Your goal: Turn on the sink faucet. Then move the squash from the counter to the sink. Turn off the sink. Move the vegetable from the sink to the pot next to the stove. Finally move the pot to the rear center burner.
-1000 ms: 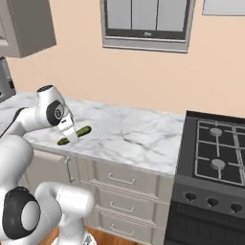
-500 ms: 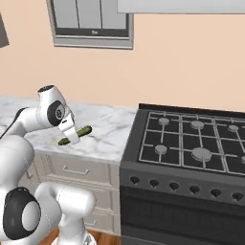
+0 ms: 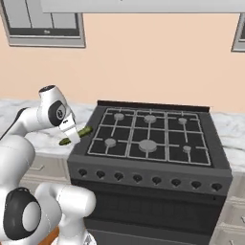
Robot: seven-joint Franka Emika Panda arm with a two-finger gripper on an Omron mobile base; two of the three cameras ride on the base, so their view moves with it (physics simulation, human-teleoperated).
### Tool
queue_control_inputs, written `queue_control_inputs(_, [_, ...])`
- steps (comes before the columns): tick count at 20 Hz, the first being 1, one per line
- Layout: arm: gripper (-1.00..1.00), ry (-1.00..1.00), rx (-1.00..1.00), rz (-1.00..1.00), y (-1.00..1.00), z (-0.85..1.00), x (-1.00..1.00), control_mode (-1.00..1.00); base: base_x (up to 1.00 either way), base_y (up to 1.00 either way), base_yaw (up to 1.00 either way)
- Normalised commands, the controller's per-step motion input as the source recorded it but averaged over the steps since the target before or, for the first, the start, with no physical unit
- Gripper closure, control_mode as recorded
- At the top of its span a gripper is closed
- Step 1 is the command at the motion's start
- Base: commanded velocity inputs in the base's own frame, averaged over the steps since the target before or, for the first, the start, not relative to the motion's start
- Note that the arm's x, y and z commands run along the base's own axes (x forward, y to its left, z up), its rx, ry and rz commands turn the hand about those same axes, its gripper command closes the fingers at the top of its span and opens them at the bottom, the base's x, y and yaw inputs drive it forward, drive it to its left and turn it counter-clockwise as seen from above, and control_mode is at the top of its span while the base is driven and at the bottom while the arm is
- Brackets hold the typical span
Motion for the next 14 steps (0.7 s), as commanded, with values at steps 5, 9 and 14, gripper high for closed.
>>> queue_control_inputs(5, [1.0, 0.0, 0.0, 0.0, 0.0, 0.0, 0.0, 1.0, 0.02, -0.71, -0.14])
queue_control_inputs(9, [1.0, 0.0, 0.0, 0.0, 0.0, 0.0, 0.0, 1.0, 0.08, -0.67, -0.11])
queue_control_inputs(14, [1.0, 0.0, 0.0, 0.0, 0.0, 0.0, 0.0, 1.0, 0.1, -0.63, -0.08])
